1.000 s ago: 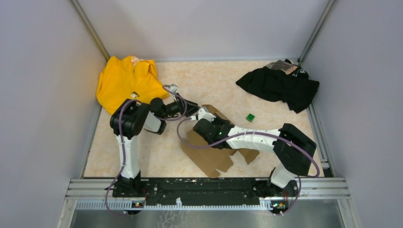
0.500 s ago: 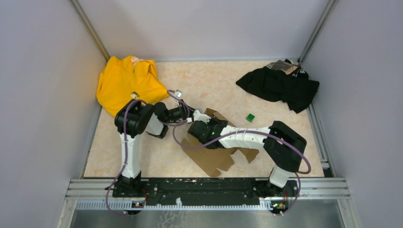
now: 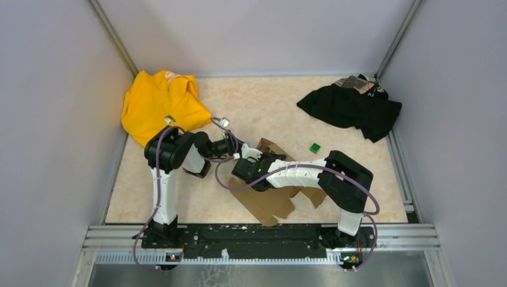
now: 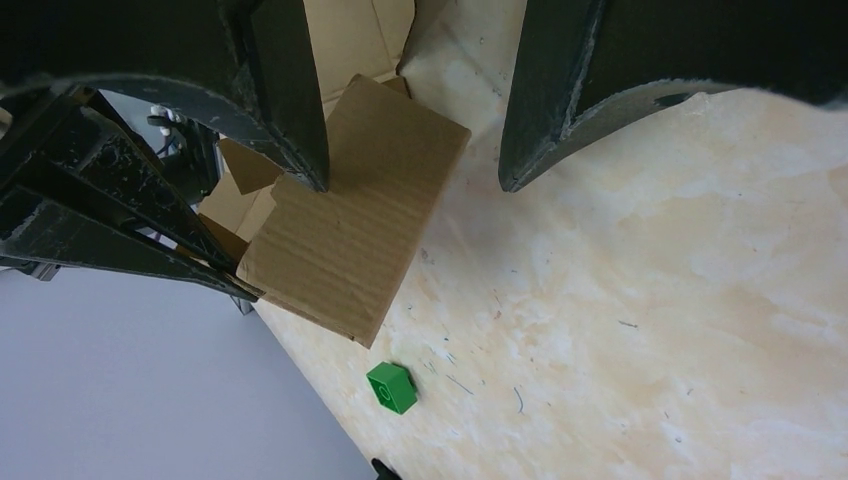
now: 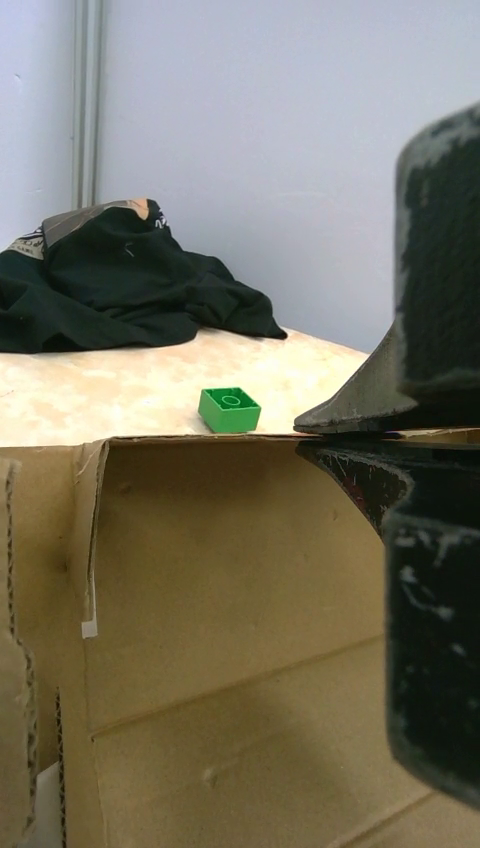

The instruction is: Fold the paper box

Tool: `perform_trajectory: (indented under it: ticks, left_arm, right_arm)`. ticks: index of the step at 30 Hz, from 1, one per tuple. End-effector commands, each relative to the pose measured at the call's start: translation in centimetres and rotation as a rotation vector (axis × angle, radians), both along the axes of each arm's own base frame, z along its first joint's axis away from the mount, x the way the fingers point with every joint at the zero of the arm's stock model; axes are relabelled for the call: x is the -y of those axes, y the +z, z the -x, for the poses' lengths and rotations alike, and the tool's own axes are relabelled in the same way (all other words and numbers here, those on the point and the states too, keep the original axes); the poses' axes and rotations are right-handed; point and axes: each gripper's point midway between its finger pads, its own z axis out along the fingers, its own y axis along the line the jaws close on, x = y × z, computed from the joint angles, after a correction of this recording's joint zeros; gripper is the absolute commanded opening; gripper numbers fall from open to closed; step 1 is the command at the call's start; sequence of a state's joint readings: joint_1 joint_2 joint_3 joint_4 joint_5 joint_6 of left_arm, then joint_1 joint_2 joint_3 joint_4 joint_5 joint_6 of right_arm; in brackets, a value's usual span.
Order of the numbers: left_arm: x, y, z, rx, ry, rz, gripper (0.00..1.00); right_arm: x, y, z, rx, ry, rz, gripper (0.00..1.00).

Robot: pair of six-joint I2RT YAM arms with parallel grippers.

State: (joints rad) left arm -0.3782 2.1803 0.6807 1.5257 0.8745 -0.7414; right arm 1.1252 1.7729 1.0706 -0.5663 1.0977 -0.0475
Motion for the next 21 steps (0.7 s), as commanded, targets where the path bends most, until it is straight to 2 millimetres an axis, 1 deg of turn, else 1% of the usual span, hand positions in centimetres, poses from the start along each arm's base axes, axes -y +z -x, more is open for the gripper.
perform_trajectory:
  ticks: [1,7,13,21]
  left_arm:
    - [0.3,4.3,1.1,0.232,-0.047,0.096,0.69]
    - [0.9,4.3,1.8,0.24,-0.077,0.095,0.68]
    - [1.5,4.1,2.3,0.242,-0.103,0.094,0.68]
    - [1.7,3.9,3.2,0.245,-0.114,0.083,0.67]
  right_arm:
    - [-1.1,0.5,0.1,0.042,-0.021,-0.042,0.0]
    - [-1.2,-0.2,0.3,0.047,-0.021,-0.021,0.0]
    - [-1.5,-0.4,0.4,0.055,-0.02,-0.022,0.0]
    - [-1.8,-0.5,0.5,0.062,-0.018,-0.027,0.03]
